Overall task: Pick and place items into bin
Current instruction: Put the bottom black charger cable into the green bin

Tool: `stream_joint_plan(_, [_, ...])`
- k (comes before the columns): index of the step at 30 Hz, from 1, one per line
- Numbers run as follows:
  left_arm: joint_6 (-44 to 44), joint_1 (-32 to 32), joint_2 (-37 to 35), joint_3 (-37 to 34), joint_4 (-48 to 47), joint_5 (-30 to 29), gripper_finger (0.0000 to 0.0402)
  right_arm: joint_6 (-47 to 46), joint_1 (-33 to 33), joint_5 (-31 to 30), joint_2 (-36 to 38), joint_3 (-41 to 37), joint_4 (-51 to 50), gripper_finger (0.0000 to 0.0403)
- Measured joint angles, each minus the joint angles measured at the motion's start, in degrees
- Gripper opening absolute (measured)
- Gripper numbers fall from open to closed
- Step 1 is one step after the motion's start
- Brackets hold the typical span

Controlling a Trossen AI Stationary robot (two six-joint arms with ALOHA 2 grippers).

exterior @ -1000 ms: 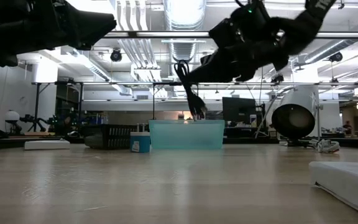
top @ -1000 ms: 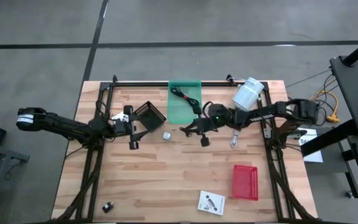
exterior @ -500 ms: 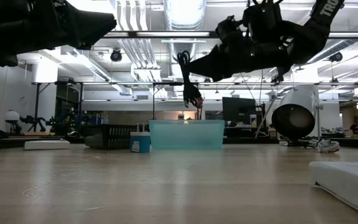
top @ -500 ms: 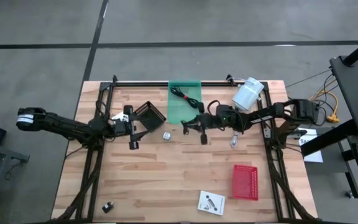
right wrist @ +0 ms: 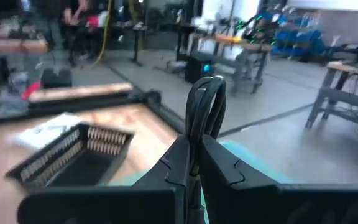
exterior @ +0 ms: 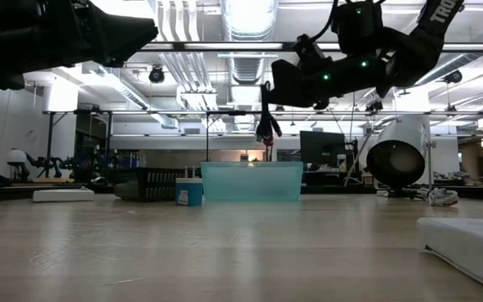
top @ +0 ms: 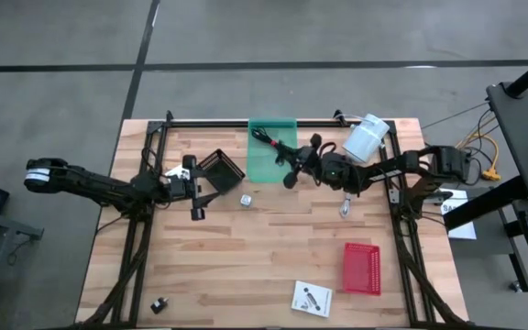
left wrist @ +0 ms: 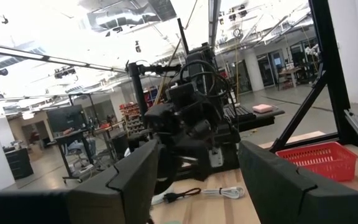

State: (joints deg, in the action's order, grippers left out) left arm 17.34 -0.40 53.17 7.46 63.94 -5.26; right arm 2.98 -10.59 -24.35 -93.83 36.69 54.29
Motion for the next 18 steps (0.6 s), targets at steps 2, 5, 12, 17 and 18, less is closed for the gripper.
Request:
stream_joint_plan(2, [0.00,0.00,-0.06,0.00,0.04,0.00,0.0208,-0.06,-0.06,-0.08,-0.19,0.00,1.99,0.0013])
stream_joint_plan(5, [0.00,0.01,-0.09,0.00,0.04,0.01,0.0208,-0.04,-0.09,0.18,-0.87,0.57,2.39,0.0013])
stream_joint_plan(12, [0.02,0.01,-0.07,0.00,0.08,0.00,0.0208,1.11,-2.82,0.21,-4.60,3.77,2.21,0.0013])
stream_joint_plan(17, [0.02,0.01,0.00,0.00,0.07,0.00,0.0208,1.72,-6.99,0.94,-7.23,5.66,1.95,0.0013])
stream_joint_plan(18, [0.02,0.02,0.02,0.00,0.07,0.00,0.0208,1.65,-8.05,1.76,-7.83,6.18,1.92,0.0013])
